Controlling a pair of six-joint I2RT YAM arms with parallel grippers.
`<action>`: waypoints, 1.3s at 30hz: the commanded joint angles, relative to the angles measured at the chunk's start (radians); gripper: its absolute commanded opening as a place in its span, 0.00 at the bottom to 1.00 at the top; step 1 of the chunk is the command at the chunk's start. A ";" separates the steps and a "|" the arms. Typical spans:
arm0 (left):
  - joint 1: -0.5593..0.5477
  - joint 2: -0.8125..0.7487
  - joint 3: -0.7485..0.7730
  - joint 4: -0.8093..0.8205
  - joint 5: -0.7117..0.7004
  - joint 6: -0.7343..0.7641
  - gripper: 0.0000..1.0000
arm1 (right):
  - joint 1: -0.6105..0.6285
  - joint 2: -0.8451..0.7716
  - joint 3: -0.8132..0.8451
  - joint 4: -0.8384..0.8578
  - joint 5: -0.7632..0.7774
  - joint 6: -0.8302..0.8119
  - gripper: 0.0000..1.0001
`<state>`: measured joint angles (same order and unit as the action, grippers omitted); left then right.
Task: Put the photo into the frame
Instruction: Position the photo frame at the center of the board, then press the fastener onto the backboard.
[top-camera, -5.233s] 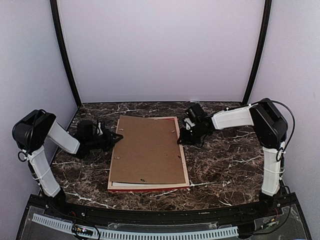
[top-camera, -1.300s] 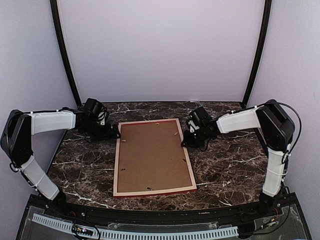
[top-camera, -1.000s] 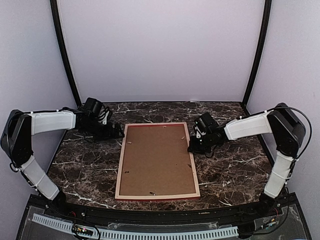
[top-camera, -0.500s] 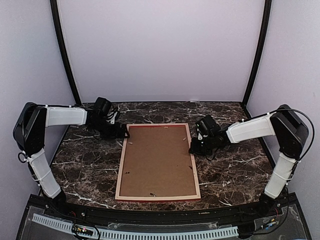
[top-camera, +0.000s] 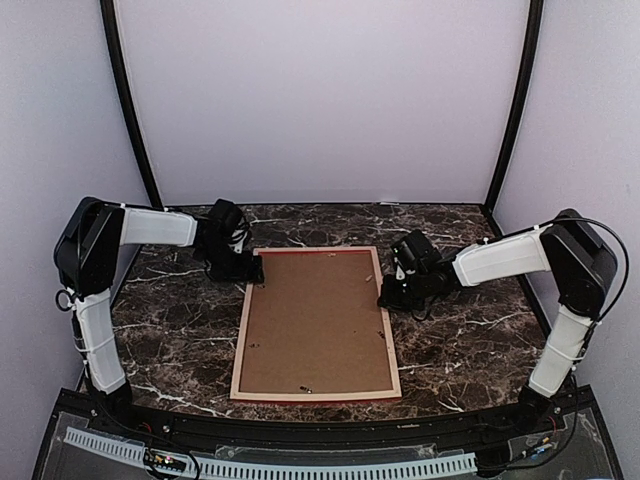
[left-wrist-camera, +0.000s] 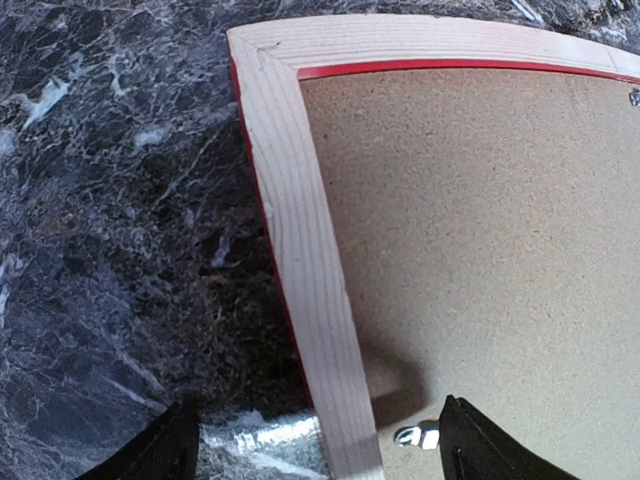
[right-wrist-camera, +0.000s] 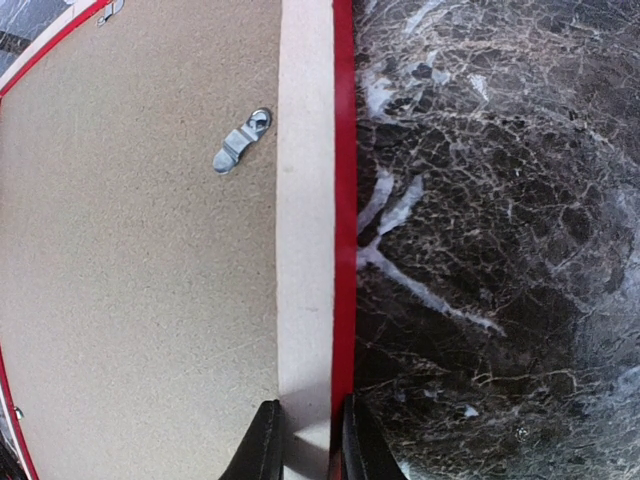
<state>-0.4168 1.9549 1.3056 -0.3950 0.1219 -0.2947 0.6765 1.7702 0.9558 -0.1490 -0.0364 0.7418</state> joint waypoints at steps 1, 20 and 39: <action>-0.020 0.016 0.026 -0.033 -0.027 0.016 0.86 | 0.005 -0.013 -0.026 0.025 -0.010 0.028 0.13; -0.062 -0.029 -0.061 -0.096 -0.111 0.039 0.68 | 0.005 -0.035 -0.048 0.035 -0.011 0.030 0.14; -0.062 -0.036 -0.067 -0.062 -0.072 0.046 0.34 | 0.005 -0.040 -0.054 0.037 -0.017 0.027 0.14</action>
<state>-0.4763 1.9339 1.2655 -0.4000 0.0586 -0.2646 0.6765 1.7531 0.9176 -0.1005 -0.0364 0.7437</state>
